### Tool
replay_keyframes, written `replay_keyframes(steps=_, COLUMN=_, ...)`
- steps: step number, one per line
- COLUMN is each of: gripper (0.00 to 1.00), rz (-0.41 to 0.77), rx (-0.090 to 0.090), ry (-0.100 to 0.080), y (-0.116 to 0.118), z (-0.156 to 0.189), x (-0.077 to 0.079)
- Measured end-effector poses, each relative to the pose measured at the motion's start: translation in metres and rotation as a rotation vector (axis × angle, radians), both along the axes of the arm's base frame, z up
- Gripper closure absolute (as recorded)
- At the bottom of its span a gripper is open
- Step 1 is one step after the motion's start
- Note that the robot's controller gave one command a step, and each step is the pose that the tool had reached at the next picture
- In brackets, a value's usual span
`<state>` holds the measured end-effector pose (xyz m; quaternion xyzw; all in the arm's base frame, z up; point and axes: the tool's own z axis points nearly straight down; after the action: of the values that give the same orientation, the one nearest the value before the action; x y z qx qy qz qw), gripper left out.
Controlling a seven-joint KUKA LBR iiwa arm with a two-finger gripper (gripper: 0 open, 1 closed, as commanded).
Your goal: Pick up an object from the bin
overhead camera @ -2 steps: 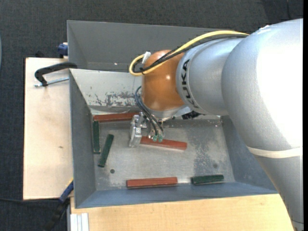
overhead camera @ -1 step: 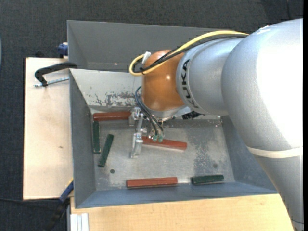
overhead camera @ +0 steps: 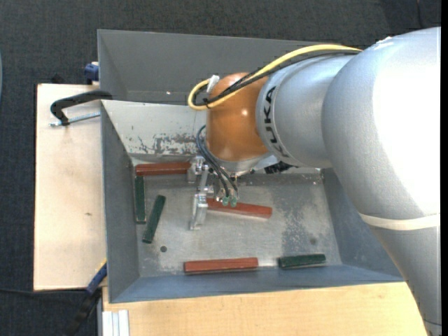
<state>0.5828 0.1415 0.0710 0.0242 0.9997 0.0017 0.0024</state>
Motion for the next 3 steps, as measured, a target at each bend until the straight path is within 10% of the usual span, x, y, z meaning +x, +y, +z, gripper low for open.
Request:
replay_keyframes(steps=1, gripper=0.00, rz=0.029, rx=-0.001, ry=0.003, y=-0.055, z=0.039, x=-0.002)
replay_keyframes(steps=2, gripper=1.00, rz=-0.108, rx=-0.001, ry=0.005, y=-0.072, z=0.029, x=0.006)
replay_keyframes(steps=3, gripper=0.00, rz=-0.109, rx=-0.001, ry=0.004, y=-0.073, z=0.030, x=0.006)
